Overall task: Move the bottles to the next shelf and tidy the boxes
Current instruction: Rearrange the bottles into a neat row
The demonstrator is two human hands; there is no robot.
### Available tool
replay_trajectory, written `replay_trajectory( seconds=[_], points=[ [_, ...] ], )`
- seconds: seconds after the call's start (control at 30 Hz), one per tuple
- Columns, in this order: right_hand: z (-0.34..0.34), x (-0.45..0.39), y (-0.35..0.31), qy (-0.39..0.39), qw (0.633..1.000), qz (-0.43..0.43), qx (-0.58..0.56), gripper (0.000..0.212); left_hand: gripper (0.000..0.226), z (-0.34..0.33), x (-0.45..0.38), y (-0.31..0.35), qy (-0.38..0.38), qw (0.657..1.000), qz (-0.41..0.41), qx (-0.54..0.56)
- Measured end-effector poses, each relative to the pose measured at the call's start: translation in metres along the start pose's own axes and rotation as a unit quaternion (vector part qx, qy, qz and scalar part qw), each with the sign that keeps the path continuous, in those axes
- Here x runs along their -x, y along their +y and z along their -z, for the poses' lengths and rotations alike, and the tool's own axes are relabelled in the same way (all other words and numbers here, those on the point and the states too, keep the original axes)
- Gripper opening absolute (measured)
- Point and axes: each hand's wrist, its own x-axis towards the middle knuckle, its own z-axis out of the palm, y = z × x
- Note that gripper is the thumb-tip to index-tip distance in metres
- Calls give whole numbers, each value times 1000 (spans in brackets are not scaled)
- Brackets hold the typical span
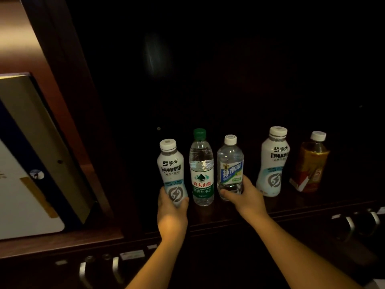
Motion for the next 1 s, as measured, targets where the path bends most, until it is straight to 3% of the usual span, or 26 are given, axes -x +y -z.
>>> replay_trajectory(
  seconds=[0.47,0.63,0.7,0.8,0.83,0.9,1.0],
  points=[
    [-4,12,-10,-24,999,28,1,62,67,-8,-4,-4,-7,1000,6,-9],
    [31,24,10,205,977,15,56,40,83,-8,-10,-10,-15,999,32,-11],
    [53,18,20,244,968,-12,57,52,75,-8,-10,-12,-15,1000,21,-11],
    [74,6,26,169,983,-51,57,93,65,-8,-10,-15,-11,1000,12,-9],
    [77,2,26,136,989,-51,39,96,63,-8,-10,-15,-11,1000,10,-10],
    [79,-4,27,97,994,-45,19,76,59,-8,-10,-16,-13,1000,9,-12],
    [82,-8,26,108,991,-34,70,49,56,-7,-11,-18,-14,1000,-3,-13]
  ],
)
